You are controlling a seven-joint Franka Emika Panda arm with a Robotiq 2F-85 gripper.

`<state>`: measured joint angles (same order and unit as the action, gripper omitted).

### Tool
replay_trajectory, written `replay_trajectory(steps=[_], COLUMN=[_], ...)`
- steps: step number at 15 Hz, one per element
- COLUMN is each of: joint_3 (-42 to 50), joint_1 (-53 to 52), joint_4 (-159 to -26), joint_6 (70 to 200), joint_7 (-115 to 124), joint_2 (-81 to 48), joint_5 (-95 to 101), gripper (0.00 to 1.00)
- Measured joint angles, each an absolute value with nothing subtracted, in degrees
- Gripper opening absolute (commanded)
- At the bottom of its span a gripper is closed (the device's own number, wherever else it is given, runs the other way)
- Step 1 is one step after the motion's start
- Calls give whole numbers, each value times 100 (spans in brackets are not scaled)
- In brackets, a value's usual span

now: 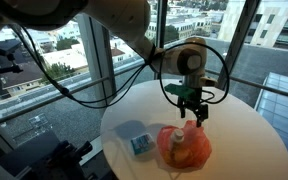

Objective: Pull the plastic bag upright on the table

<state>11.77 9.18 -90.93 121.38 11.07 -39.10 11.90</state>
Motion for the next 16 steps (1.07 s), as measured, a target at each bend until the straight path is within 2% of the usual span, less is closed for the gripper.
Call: replay_trajectory(steps=[3,4,5,13,14,16], joint_3=[1177,1177,1177,1207,1214,1231], joint_1=[895,889,884,866,866,866], joint_4=[-8979,-8953,-8928,-8837,-8833,-8823], joint_6=[12155,12156,12156,12156,12156,12156], joint_7=[1107,1107,1107,1107,1107,1108], joint_2=[-4047,-4082,-4112,-4208,-4208,-4207], joint_5=[1190,1190,1190,1190,1190,1190], gripper=[100,91,74,8,1,0])
